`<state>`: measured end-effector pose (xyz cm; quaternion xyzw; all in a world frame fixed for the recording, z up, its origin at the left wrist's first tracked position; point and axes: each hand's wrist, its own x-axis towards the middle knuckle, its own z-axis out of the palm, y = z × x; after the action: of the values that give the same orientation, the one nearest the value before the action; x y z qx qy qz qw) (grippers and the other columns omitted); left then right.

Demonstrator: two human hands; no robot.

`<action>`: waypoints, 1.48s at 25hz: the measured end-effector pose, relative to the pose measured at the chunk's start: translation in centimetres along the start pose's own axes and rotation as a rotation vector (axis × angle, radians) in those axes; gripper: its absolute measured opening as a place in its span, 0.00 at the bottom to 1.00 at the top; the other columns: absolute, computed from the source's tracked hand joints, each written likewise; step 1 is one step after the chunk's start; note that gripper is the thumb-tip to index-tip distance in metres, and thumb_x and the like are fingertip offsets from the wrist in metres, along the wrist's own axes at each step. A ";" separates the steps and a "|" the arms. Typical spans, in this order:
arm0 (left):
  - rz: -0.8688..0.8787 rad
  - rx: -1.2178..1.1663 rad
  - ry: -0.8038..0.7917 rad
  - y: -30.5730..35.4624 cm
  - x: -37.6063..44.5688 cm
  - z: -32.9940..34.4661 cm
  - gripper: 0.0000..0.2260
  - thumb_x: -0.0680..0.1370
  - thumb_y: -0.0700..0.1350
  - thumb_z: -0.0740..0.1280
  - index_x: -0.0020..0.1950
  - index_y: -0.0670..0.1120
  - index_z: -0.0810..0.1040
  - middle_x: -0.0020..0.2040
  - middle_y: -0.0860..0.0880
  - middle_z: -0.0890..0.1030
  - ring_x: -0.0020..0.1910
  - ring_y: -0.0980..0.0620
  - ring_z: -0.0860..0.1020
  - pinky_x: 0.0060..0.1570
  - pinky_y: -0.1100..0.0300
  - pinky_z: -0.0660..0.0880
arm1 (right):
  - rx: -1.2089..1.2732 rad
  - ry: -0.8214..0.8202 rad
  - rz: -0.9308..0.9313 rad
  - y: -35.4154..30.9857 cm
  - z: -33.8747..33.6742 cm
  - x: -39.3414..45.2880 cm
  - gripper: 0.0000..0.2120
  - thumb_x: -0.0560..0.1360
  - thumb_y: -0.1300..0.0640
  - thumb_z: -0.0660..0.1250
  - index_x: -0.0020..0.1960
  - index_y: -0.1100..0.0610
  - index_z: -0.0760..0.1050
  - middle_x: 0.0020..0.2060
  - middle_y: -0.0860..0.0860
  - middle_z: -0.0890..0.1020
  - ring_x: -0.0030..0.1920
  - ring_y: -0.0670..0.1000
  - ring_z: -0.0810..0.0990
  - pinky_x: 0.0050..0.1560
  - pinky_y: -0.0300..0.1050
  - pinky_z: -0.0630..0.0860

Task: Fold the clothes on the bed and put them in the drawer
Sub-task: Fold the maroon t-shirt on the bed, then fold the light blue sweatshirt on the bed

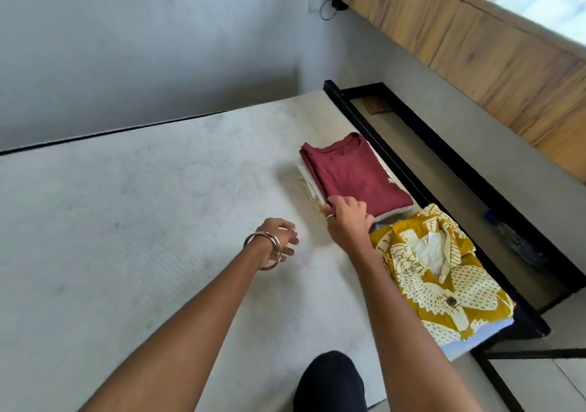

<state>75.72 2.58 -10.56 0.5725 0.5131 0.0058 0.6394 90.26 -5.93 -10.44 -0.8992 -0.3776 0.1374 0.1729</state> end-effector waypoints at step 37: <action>0.519 0.480 1.268 -20.8 -39.3 -51.9 0.11 0.78 0.46 0.61 0.49 0.40 0.77 0.30 0.46 0.77 0.31 0.45 0.74 0.39 0.59 0.69 | 0.588 -0.930 -0.875 -50.2 18.3 -34.6 0.46 0.66 0.44 0.78 0.77 0.49 0.58 0.66 0.42 0.72 0.63 0.41 0.73 0.56 0.34 0.73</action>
<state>10.65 9.66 9.07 0.6869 0.6199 0.3755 0.0539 28.21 5.67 -2.12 -0.4288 -0.6867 0.5219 0.2687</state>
